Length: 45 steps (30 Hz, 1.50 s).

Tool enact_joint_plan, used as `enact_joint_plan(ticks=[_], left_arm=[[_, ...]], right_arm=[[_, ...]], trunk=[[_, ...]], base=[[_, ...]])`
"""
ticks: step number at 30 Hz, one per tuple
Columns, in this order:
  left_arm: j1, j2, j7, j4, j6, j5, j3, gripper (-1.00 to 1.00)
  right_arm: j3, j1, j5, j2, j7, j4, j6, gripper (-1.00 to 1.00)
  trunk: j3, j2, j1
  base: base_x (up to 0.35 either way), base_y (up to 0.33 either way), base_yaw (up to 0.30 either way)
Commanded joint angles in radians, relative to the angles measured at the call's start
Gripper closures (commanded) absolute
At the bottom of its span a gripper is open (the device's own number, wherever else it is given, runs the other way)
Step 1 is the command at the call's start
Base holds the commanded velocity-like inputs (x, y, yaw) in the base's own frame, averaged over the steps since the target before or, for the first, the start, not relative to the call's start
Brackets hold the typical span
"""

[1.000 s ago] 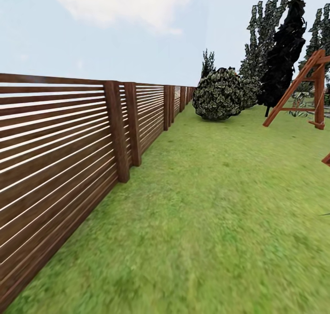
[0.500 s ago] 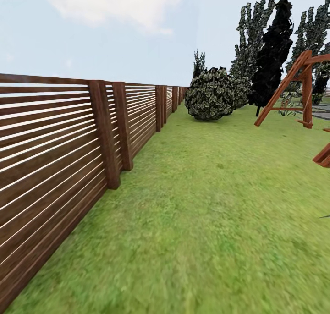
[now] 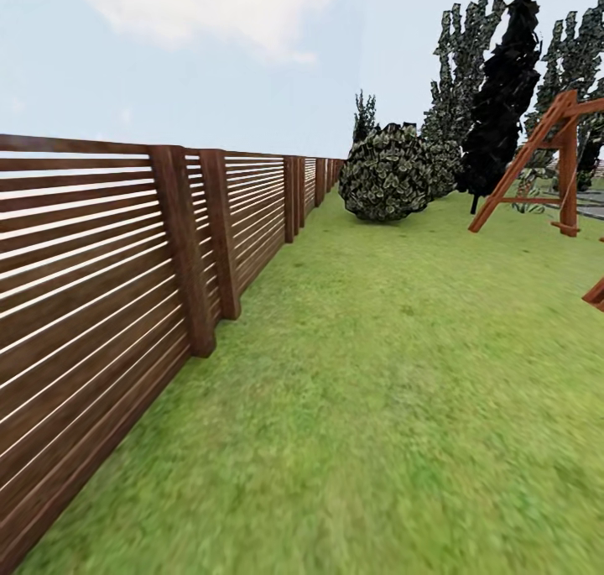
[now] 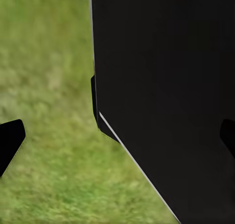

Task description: Take the three Easter eggs out of the wicker basket on the lawn in the garden, then place them on the lawn next to a single tree (choose any tree) so that all three eggs are next to the same tree and none are left in the basket.

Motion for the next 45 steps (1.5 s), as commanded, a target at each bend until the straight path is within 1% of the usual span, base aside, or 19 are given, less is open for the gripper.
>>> enact_joint_plan(ticks=[1,5,12,38,45], left_arm=[[0.001,0.0,0.0,-0.002,0.0,0.0,0.0,-1.0],[0.001,0.0,0.0,-0.002,0.0,0.0,0.0,-1.0],[0.001,0.0,0.0,-0.002,0.0,0.0,0.0,-1.0],[0.001,0.0,0.0,-0.002,0.0,0.0,0.0,-1.0],[0.001,0.0,0.0,-0.002,0.0,0.0,0.0,-1.0]], right_arm=[[0.0,-0.001,0.0,0.0,0.0,0.002,-0.001,-1.0],[0.0,-0.001,0.0,0.0,0.0,0.002,-0.001,-1.0],[0.0,-0.001,0.0,0.0,0.0,0.002,-0.001,-1.0],[0.0,-0.001,0.0,0.0,0.0,0.002,-0.001,-1.0],[0.001,-0.001,0.0,0.0,0.0,0.002,0.0,-1.0]], trunk=[[-0.001,0.0,0.001],[-0.001,0.0,0.001],[-0.001,0.0,0.001],[-0.001,0.0,0.001],[-0.001,0.0,0.001]], base=[[0.333,0.0,0.0],[0.333,0.0,-0.017],[0.333,0.0,-0.156],[0.333,0.0,-0.005],[0.333,0.0,-0.164]])
